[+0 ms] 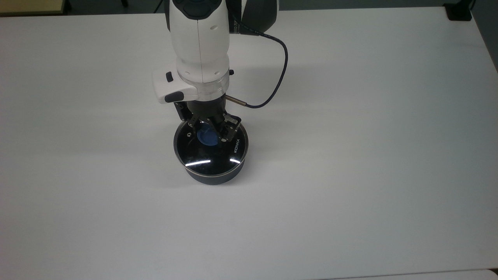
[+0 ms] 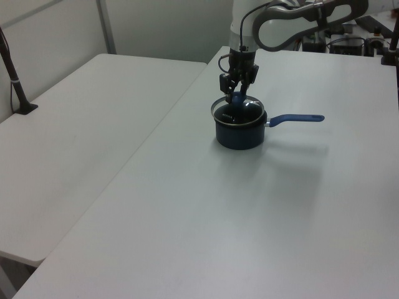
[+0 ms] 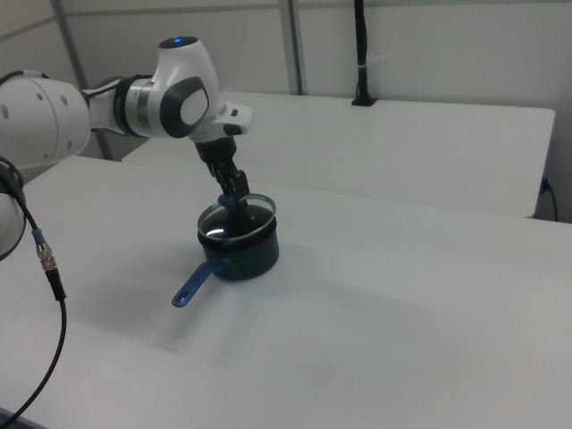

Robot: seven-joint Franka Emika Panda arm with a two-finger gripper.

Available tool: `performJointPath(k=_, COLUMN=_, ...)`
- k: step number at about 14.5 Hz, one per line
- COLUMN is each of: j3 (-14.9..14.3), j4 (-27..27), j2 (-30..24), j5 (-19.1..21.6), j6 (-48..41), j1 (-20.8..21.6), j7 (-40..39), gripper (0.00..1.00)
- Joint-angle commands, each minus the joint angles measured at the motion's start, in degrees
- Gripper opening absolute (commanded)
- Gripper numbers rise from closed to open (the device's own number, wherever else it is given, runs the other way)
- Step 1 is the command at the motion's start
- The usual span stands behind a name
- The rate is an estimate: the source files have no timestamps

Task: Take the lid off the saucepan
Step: 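Lift the glass lid off the pot and carry it sideways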

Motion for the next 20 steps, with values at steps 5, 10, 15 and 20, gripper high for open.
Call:
performJointPath(k=5, j3=2.19, j4=-2.70, j2=-7.07, j5=1.30, j6=-2.19, j1=6.63, j7=3.43, gripper=0.39)
performJointPath(k=10, j3=3.08, j4=-6.56, j2=-7.52, j5=0.33, j6=-2.19, j1=13.56, j7=7.03, gripper=0.39)
performJointPath(k=15, j3=9.32, j4=-9.38, j2=-1.90, j5=-7.48, j6=-0.53, j1=16.56, j7=17.84, gripper=0.39)
performJointPath(k=20, j3=9.41, j4=-10.35, j2=1.00, j5=-9.07, j6=1.76, j1=17.71, j7=19.08, gripper=0.39)
